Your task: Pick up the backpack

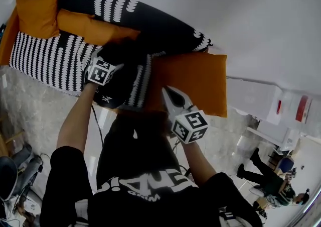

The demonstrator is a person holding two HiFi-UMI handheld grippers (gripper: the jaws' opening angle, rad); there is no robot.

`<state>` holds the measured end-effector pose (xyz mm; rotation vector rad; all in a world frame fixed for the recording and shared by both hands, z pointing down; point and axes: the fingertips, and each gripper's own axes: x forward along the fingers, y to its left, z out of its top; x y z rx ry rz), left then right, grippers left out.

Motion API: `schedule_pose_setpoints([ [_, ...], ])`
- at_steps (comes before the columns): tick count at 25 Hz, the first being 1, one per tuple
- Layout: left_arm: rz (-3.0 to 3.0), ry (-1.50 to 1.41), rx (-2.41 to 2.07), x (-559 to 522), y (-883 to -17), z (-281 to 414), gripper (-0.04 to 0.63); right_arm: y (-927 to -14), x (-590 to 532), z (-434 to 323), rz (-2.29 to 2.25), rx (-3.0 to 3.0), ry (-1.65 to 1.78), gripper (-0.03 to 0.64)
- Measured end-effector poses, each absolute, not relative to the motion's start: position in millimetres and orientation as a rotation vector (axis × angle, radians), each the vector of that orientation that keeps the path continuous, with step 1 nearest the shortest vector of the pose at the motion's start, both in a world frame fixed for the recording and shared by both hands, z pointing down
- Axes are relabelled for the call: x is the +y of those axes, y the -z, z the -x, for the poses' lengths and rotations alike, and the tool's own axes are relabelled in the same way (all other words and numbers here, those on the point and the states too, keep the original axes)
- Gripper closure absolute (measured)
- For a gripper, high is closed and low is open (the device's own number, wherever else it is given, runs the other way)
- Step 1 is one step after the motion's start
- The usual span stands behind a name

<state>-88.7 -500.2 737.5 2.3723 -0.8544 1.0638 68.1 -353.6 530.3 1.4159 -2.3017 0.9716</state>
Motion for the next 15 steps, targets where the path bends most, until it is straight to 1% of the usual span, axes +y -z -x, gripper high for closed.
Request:
schedule_pose_setpoints([
  [3,-2.381,-1.113,-0.793,-504,-744,83,0.074,-534,-354,-69,-1.41,-2.294,-0.982,0.617],
  [5,-2.36,-1.127,-0.749,-500,-749,79,0.096,-536,-352,-71,-1.413,-2.285,-0.992,0.617],
  [6,-2.35,-1.132,-0.738,-498,-751,78,0.126,-537,-350,-72,-1.415,-2.281,-0.996,0.617],
  [7,-2.34,-1.131,-0.736,-497,-752,78,0.172,-538,-350,-73,-1.418,-2.277,-0.999,0.617],
  [9,-2.318,-1.101,-0.745,-494,-752,77,0.31,-540,-350,-77,-1.426,-2.27,-1.005,0.617],
  [10,-2.303,-1.078,-0.742,-491,-751,76,0.357,-541,-350,-79,-1.429,-2.266,-1.009,0.617],
  [13,-2.267,-1.021,-0.694,-478,-752,70,0.46,-544,-350,-83,-1.433,-2.263,-1.023,0.617],
  [15,-2.24,-0.992,-0.661,-467,-753,69,0.497,-544,-350,-84,-1.431,-2.267,-1.027,0.617],
])
